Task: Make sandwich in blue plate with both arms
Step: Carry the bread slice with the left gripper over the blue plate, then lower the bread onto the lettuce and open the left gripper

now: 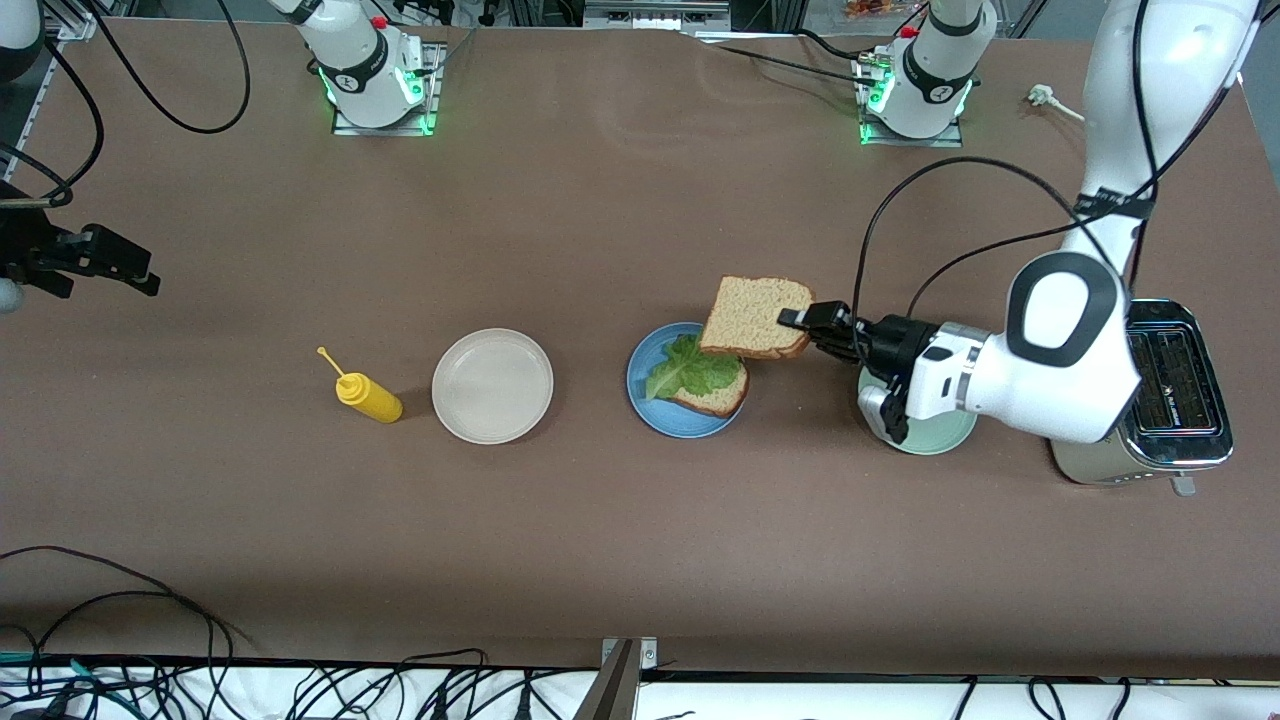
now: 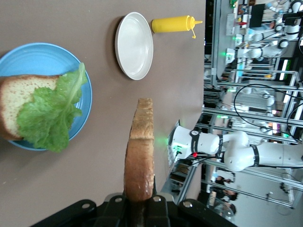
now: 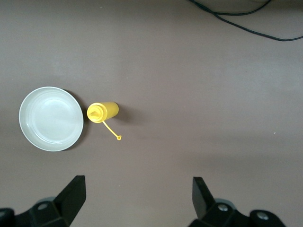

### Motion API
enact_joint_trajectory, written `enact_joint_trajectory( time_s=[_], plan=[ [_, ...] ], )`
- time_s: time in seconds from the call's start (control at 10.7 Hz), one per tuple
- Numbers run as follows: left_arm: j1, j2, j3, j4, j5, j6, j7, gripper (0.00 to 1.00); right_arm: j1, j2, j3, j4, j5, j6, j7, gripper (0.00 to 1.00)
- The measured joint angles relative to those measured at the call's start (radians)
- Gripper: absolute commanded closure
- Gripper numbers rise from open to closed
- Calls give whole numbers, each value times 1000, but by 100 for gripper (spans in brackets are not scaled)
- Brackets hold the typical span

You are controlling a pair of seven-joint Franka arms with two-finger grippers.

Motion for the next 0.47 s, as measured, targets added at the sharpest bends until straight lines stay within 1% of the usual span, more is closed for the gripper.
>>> enact_joint_trajectory(
  time_s=[0.19,0.47],
  plan=[
    [-29,55,-1,-2,-16,29,13,100,0,0,0,0,0,0,0,0],
    [-122,103,-4,-16,-29,173,13,100,0,0,0,0,0,0,0,0]
  ],
)
